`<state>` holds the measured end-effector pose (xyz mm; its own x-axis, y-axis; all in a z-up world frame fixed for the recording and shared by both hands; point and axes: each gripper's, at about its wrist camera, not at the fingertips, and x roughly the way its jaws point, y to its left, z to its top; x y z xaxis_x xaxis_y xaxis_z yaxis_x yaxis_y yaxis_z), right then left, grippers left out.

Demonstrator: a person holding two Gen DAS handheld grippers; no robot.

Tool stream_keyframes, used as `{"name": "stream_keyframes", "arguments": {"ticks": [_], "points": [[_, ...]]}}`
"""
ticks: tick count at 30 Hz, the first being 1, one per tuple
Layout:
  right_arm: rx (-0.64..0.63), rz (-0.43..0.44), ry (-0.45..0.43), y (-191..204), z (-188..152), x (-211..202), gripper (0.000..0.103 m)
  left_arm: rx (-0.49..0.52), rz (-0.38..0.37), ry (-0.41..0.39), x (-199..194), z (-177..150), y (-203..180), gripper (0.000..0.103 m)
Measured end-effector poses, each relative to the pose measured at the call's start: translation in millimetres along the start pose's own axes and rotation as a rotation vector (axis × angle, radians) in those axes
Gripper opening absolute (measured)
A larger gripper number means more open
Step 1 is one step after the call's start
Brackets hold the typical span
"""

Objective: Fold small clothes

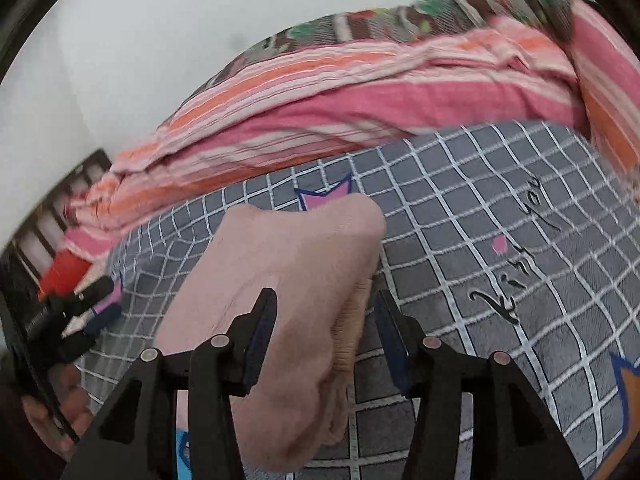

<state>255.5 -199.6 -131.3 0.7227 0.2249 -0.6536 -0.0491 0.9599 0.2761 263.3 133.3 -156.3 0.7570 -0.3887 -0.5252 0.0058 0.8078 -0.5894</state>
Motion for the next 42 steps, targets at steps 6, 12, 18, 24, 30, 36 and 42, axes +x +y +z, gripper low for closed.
{"name": "stream_keyframes", "arguments": {"ticks": [6,12,18,24,30,36,42], "points": [[0.006,0.043,0.034,0,-1,17,0.016,0.031,0.024,-0.006,-2,0,-3,0.067],[0.012,0.200,-0.125,-14,8,-23,0.013,0.038,-0.007,0.031,0,-3,-4,0.067],[0.114,0.077,0.043,-35,-15,22,0.014,0.176,0.024,0.057,7,-18,-34,0.067],[0.073,0.077,0.020,-26,-4,15,0.018,0.278,0.074,0.080,25,-29,-60,0.067],[0.010,0.002,0.005,-24,-4,19,0.034,0.330,0.216,0.128,49,-40,-65,0.080],[-0.007,-0.047,-0.010,-32,-11,20,0.051,0.454,0.293,0.074,47,-55,-74,0.085],[0.008,-0.058,-0.034,-33,-13,20,0.057,0.454,0.301,0.070,46,-59,-73,0.085]]}}
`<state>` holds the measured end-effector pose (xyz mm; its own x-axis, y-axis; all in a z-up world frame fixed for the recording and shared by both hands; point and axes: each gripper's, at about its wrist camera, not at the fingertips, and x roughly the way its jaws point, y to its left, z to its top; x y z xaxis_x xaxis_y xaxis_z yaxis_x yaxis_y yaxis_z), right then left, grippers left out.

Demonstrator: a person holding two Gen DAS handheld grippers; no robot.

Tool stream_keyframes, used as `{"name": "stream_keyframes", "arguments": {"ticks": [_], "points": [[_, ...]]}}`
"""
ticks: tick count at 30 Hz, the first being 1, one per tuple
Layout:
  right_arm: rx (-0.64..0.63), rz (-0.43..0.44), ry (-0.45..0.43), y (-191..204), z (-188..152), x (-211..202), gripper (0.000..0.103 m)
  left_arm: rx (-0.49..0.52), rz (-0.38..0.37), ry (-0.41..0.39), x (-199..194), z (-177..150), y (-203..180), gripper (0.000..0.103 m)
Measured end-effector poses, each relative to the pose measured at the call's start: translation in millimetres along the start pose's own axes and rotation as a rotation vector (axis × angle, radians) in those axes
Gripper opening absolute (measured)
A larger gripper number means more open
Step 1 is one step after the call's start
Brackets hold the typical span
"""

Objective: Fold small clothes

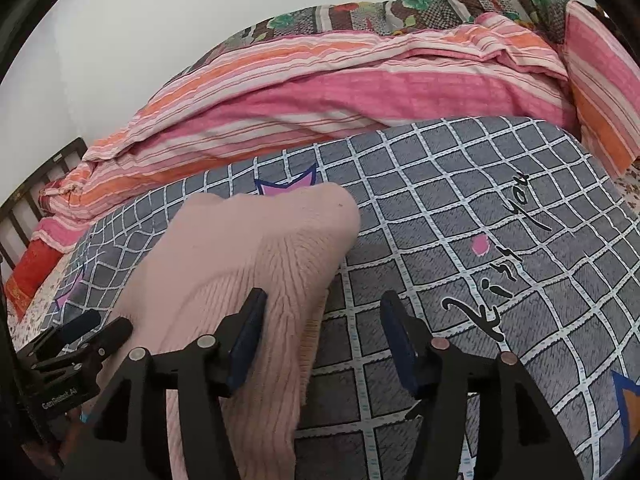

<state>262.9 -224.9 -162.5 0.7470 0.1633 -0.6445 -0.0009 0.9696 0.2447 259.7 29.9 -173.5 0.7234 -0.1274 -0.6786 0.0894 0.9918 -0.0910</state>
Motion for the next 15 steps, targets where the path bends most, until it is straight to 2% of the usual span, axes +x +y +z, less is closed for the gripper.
{"name": "stream_keyframes", "arguments": {"ticks": [10,15], "points": [[0.031,0.033,0.035,-4.9,1.6,5.5,0.057,0.028,0.023,-0.024,0.8,1.1,-5.4,0.085],[-0.001,0.027,0.006,-2.3,6.3,-1.4,0.057,0.025,0.030,-0.084,-7.0,9.5,-6.8,0.084]]}}
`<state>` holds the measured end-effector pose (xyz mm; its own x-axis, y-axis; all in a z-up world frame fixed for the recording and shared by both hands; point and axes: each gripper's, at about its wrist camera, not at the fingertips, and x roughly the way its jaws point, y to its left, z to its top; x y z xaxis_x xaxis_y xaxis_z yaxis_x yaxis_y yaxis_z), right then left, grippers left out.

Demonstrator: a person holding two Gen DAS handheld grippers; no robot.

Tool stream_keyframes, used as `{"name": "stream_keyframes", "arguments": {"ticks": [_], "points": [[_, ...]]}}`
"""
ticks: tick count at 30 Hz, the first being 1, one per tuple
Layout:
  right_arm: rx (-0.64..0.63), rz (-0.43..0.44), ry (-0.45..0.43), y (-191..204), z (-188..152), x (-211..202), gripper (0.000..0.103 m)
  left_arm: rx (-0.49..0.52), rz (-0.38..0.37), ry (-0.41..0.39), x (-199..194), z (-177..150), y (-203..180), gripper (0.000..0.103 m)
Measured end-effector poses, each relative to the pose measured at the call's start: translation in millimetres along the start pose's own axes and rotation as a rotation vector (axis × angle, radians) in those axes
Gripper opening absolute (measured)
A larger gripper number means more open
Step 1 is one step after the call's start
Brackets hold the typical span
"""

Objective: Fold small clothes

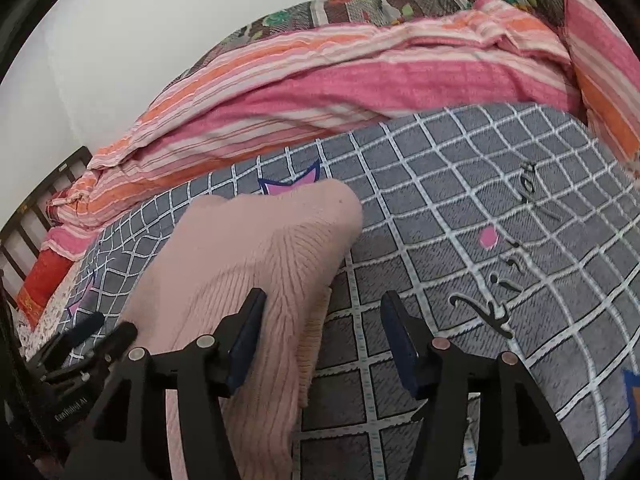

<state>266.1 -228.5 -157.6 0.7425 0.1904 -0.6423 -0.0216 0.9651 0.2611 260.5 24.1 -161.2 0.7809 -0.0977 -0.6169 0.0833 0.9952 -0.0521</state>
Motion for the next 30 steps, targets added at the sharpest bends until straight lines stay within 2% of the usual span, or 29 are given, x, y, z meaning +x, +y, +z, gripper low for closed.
{"name": "stream_keyframes", "arguments": {"ticks": [3,6,8,16,20,24,30], "points": [[-0.012,-0.030,-0.026,2,3,-1,0.057,-0.012,-0.001,0.014,7,5,-2,0.083],[-0.012,-0.049,0.028,-1,-2,13,0.057,-0.016,-0.002,0.064,18,1,-5,0.083],[-0.012,-0.053,0.035,-2,-3,14,0.057,-0.008,-0.007,0.070,18,-2,-7,0.083],[0.001,-0.069,0.062,-10,-10,13,0.053,-0.069,-0.088,0.089,7,-11,-1,0.083],[0.031,-0.027,0.083,-15,-16,-10,0.052,-0.078,-0.106,0.106,-3,-17,0,0.083],[-0.051,-0.103,0.101,-4,-16,-42,0.053,-0.080,-0.080,0.156,-14,-31,0,0.083],[-0.070,-0.149,0.088,6,-17,-104,0.053,-0.107,-0.062,0.155,-63,-36,8,0.082]]}}
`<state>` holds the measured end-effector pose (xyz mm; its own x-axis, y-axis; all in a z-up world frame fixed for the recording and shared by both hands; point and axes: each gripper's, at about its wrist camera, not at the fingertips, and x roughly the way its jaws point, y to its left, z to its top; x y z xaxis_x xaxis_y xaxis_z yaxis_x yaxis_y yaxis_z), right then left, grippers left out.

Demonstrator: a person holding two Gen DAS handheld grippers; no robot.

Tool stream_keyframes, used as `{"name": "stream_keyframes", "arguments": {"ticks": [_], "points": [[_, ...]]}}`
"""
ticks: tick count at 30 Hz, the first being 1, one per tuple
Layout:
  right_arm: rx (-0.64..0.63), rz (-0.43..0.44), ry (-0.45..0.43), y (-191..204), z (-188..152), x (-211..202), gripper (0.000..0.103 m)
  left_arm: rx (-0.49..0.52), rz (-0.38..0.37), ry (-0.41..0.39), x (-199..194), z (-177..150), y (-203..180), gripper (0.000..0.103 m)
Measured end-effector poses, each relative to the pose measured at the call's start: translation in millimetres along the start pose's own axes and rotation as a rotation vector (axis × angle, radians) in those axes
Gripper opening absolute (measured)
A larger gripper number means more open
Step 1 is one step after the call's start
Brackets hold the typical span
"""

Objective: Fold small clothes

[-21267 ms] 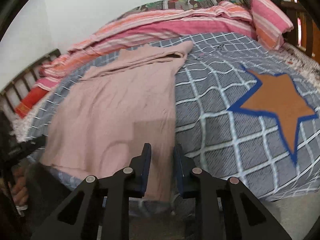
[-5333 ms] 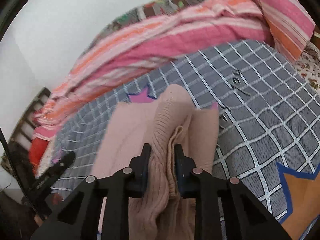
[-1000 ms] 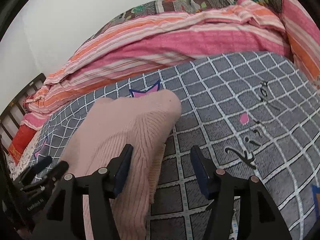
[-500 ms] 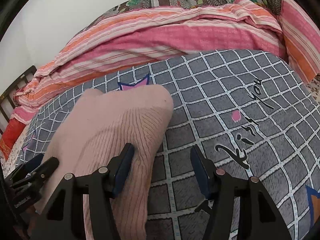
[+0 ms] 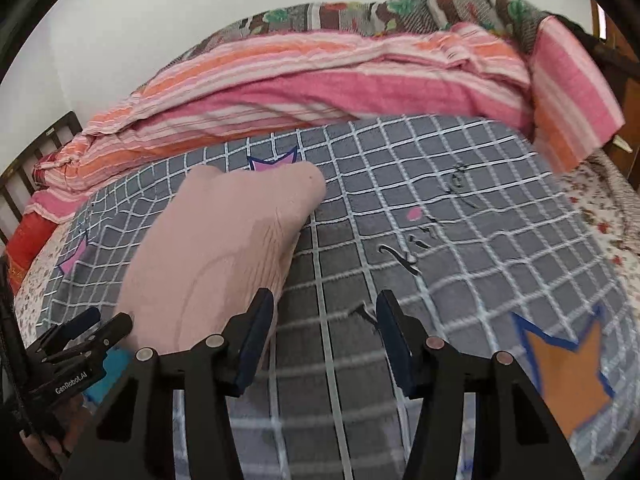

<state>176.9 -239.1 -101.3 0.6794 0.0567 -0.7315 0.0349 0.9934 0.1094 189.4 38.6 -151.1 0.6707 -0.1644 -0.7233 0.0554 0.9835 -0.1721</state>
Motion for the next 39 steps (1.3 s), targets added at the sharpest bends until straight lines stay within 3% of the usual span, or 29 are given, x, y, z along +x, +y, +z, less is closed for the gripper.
{"name": "stream_keyframes", "arguments": {"ticks": [4,9,12,16,26,39], "points": [[-0.017,-0.034,-0.015,10,-2,-42,0.064,0.025,0.005,-0.017,-44,6,-6,0.082],[-0.033,-0.047,-0.007,21,-5,-82,0.065,0.035,0.035,-0.088,-108,10,-19,0.082],[-0.063,-0.086,-0.041,29,-9,-107,0.081,0.043,0.056,-0.110,-136,12,-24,0.085],[-0.069,-0.084,-0.090,32,-12,-135,0.090,0.059,0.084,-0.125,-160,11,-32,0.088],[-0.054,-0.068,-0.132,26,-16,-168,0.092,0.074,0.091,-0.173,-197,8,-47,0.089],[-0.043,-0.072,-0.144,19,-22,-185,0.092,0.064,0.106,-0.177,-205,5,-47,0.089]]}}
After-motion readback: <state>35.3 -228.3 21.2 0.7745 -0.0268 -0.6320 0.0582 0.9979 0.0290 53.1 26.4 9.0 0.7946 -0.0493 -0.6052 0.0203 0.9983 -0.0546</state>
